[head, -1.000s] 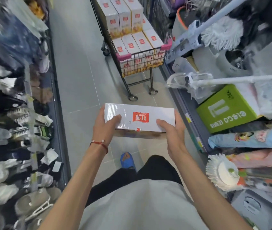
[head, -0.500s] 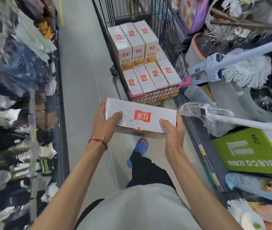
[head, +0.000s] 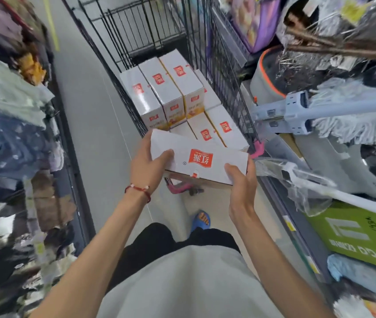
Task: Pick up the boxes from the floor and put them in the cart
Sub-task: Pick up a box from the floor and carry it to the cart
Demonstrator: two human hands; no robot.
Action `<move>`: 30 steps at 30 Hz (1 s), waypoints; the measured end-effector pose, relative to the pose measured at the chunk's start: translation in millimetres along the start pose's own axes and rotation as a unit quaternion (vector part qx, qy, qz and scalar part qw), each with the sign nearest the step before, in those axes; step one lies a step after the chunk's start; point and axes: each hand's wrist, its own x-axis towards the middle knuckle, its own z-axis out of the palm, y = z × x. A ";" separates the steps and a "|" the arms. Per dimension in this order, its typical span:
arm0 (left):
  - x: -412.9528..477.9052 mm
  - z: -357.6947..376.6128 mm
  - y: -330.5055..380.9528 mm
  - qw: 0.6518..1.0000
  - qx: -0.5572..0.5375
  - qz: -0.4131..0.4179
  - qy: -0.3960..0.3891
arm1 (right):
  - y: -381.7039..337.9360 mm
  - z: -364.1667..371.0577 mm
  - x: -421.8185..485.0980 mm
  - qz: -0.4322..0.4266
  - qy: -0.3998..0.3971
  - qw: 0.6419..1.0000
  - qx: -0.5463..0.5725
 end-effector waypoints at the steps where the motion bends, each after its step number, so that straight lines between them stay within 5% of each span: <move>1: 11.3 1.4 4.0 1.000 0.007 -0.002 -0.012 | -1.5 3.8 6.6 0.002 0.006 1.000 0.003; 14: 162.4 7.1 8.6 0.978 0.127 -0.012 -0.163 | 6.5 78.1 47.8 0.059 0.142 0.986 0.056; 21: 233.4 -8.4 -15.8 0.932 0.181 -0.010 -0.314 | 23.0 139.2 43.1 0.118 0.276 0.949 0.099; 30: 273.0 -13.6 -33.2 0.866 0.325 0.009 -0.379 | 56.4 188.5 30.7 0.123 0.334 0.923 0.146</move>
